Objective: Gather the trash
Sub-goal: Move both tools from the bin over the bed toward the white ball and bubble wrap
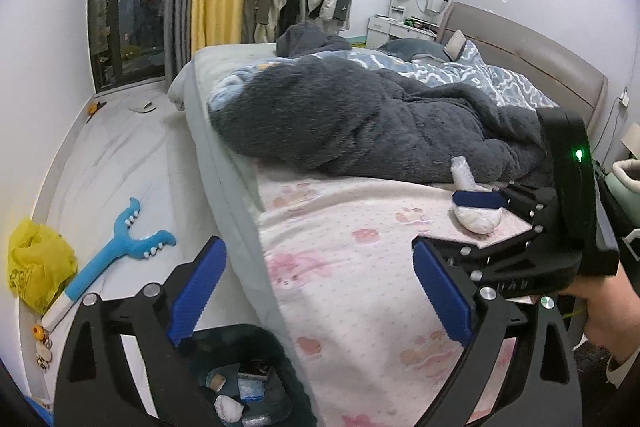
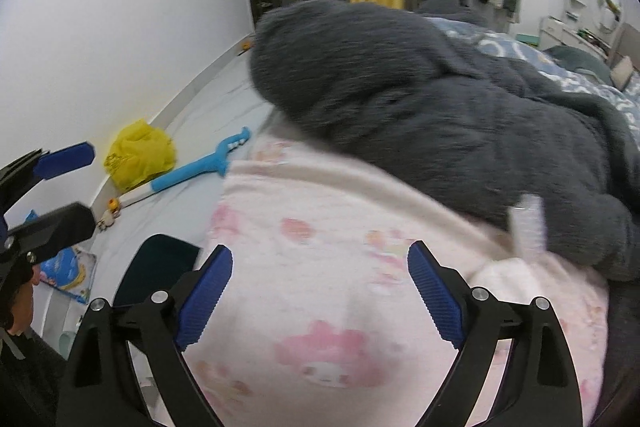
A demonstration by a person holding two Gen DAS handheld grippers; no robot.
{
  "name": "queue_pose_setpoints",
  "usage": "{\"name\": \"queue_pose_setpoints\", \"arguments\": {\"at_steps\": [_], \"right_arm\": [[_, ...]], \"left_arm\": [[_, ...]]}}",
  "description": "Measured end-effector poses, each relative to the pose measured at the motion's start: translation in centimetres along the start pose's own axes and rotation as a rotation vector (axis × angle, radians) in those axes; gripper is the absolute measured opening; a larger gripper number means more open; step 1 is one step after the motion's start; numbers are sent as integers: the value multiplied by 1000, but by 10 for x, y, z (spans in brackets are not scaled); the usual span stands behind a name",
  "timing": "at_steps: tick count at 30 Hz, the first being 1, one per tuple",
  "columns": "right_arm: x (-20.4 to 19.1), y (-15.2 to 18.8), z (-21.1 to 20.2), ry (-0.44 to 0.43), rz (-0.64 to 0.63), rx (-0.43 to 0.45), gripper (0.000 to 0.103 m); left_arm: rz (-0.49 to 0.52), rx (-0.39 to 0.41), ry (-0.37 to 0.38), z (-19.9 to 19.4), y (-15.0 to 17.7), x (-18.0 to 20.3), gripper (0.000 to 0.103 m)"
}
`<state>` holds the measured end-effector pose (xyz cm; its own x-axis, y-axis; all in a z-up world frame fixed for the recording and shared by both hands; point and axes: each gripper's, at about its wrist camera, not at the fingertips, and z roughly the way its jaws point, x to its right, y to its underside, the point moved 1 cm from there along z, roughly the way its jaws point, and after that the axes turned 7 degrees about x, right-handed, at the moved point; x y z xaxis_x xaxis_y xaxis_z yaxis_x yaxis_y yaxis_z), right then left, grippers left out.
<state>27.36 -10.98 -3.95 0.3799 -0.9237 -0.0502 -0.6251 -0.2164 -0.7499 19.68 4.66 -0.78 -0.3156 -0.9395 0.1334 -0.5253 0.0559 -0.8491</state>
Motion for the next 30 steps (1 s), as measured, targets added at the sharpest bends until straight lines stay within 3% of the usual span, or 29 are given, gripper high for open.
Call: {"name": "queue_pose_setpoints", "arguments": {"at_steps": [9, 30], "right_arm": [[55, 4, 2, 65, 45, -5, 91], [127, 14, 20, 136, 44, -26, 91]], "left_arm": [[68, -12, 9, 27, 1, 39, 96], [130, -106, 106, 92, 12, 98, 96]]}}
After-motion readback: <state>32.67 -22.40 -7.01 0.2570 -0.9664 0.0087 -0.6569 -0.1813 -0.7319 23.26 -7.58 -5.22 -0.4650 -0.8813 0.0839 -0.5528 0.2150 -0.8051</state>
